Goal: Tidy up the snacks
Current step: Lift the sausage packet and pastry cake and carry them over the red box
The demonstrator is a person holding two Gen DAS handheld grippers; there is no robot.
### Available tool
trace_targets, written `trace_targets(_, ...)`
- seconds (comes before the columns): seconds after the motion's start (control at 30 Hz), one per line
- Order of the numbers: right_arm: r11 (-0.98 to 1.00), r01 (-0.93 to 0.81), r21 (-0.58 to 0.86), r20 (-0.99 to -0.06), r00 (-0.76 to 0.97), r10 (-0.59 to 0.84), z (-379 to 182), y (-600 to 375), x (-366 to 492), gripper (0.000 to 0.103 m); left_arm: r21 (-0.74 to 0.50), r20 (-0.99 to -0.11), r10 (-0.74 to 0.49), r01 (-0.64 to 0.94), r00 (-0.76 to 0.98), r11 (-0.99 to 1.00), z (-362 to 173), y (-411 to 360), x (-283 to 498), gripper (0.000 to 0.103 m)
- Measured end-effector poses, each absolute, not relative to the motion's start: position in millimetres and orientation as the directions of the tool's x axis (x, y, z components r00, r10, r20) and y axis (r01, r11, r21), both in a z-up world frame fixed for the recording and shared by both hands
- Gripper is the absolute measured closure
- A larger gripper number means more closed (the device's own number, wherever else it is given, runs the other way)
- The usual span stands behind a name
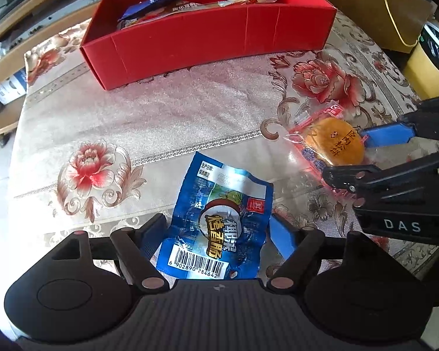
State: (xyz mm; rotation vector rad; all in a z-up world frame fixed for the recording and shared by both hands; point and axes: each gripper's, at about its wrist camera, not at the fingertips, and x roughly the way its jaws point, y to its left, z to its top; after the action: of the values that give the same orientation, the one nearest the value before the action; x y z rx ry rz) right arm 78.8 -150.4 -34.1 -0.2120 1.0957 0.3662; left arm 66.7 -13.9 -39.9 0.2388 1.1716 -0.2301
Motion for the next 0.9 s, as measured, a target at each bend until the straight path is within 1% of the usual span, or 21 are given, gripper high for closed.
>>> trace_targets(0.13,0.922,-0.388,0.023,-0.89,0.411,0.195,-31,-152,78,0.054,0.067,-0.922,-0.047,0.278,0.385,0.958,-35,-17,64,0.022)
trace_targets(0.23,0.919,-0.395,0.015,-0.895,0.405,0.189,-34,-151,81,0.053,0.067,-0.921,-0.036,0.249,0.388,0.966,-32,-17,64,0.022)
trace_targets(0.33,0.917,-0.398,0.018,-0.899,0.394,0.189,-36,-148,88,0.052,0.08,-0.927,-0.015,0.238,0.375,0.968,-32,-20,63,0.022)
trace_targets(0.47,0.915,-0.404,0.014,-0.915,0.364,0.175,-46,-143,96,0.048,0.102,-0.926,0.006,0.236,0.377,0.966,-29,-20,61,0.022)
trace_targets(0.53,0.915,-0.403,0.007,-0.915,0.367,0.169,-50,-141,98,0.045,0.092,-0.931,0.002,0.228,0.365,0.969,-31,-17,63,0.022)
trace_targets(0.6,0.918,-0.398,0.012,-0.912,0.373,0.174,-50,-141,100,0.044,0.08,-0.93,-0.01,0.229,0.367,0.97,-33,-17,65,0.022)
trace_targets(0.7,0.919,-0.393,0.017,-0.91,0.375,0.177,-50,-143,98,0.046,0.043,-0.936,-0.035,0.213,0.35,0.976,-43,-13,69,0.022)
trace_targets(0.77,0.927,-0.374,0.029,-0.909,0.376,0.18,-48,-150,98,0.046,0.046,-0.931,-0.044,0.238,0.362,0.97,-42,-17,68,0.022)
trace_targets(0.83,0.935,-0.352,0.038,-0.905,0.386,0.182,-44,-156,96,0.046,0.009,-0.932,-0.076,0.232,0.355,0.973,-42,-17,70,0.022)
trace_targets(0.9,0.939,-0.339,0.053,-0.891,0.408,0.198,-36,-161,92,0.046,-0.002,-0.928,-0.087,0.227,0.364,0.974,-41,-16,69,0.022)
